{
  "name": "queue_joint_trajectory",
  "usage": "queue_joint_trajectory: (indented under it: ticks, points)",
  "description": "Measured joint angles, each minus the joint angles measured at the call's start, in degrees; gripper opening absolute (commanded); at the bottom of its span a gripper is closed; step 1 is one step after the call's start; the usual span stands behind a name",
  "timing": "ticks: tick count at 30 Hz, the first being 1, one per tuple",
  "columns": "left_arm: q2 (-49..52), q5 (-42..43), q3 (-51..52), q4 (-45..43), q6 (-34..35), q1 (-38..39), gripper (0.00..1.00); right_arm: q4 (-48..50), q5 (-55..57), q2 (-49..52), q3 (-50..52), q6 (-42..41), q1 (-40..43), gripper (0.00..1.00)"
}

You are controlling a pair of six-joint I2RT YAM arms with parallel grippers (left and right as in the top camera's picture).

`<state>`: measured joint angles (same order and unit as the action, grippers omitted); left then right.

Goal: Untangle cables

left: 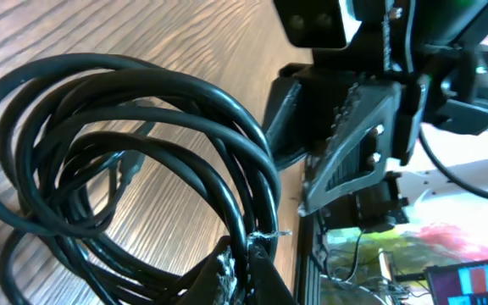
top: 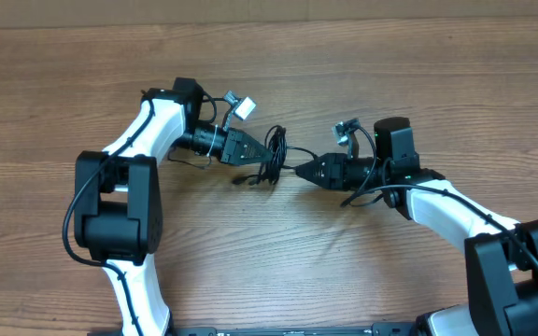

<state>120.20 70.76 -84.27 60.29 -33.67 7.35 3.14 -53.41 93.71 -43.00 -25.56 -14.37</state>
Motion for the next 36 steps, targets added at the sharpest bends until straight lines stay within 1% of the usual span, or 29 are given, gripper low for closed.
queue_joint_trajectory:
  ticks: [13, 16, 20, 36]
  points:
    - [0.02, 4.33, 0.0, 0.83, -2.27, 0.0, 0.04, 10.38, 1.97, 0.0, 0.0, 0.07, -2.56, 0.37]
    - [0.02, 4.74, 0.0, 0.9, -2.34, 0.0, 0.04, 11.91, 2.19, 0.0, 0.0, 0.09, -3.1, 0.35]
    - [0.02, 5.38, 0.0, 1.29, -2.34, 0.0, 0.04, 12.85, 2.27, 0.0, 0.0, 0.04, -3.34, 0.29]
    - [0.02, 9.84, 0.0, 3.58, -2.58, 0.0, 0.04, 15.23, 2.38, 0.0, 0.0, -0.09, -3.34, 0.3]
